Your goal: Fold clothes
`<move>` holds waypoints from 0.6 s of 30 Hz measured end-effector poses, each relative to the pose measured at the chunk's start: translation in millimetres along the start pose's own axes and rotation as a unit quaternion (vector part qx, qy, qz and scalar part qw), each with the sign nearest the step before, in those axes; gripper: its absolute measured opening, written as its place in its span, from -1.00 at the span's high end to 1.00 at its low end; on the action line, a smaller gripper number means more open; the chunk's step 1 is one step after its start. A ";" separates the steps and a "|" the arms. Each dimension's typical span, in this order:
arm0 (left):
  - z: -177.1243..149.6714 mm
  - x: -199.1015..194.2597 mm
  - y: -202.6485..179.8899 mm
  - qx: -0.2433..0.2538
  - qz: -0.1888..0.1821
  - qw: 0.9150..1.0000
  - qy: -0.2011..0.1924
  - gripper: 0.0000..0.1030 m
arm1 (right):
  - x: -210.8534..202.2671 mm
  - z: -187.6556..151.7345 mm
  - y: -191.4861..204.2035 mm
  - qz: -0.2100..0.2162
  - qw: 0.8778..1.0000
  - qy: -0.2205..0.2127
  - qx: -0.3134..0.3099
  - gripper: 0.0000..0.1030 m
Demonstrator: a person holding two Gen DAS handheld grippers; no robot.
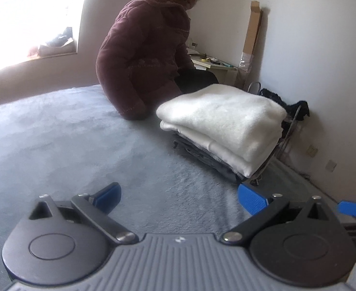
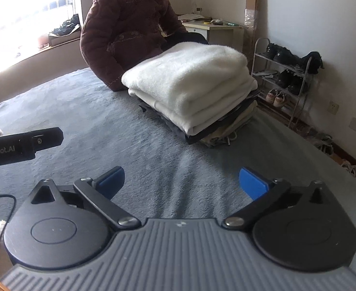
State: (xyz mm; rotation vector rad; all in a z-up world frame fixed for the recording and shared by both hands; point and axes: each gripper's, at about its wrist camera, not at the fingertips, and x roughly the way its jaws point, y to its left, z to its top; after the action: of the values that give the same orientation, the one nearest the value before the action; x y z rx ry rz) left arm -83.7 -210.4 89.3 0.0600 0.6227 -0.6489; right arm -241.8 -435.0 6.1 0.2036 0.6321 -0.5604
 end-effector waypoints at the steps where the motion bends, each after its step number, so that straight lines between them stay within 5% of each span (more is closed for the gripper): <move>1: 1.4 0.0 -2.2 0.009 -0.002 1.000 0.001 -1.00 | 0.0 0.1 0.2 -0.007 1.000 -0.003 0.000 -0.97; 7: 6.6 1.1 -16.6 0.052 0.016 0.999 -0.003 -1.00 | 5.3 -0.4 -0.7 -0.060 0.998 -0.008 0.008 -0.97; 18: 4.7 5.3 -11.7 0.016 -0.002 1.000 0.016 -1.00 | 3.9 -1.8 -1.4 -0.080 0.997 -0.001 0.004 -0.97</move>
State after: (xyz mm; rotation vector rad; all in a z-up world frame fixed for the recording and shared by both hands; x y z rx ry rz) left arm -84.7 -223.8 91.8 0.0998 0.6435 -0.6636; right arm -240.9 -437.2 2.3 0.1600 0.6491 -0.7179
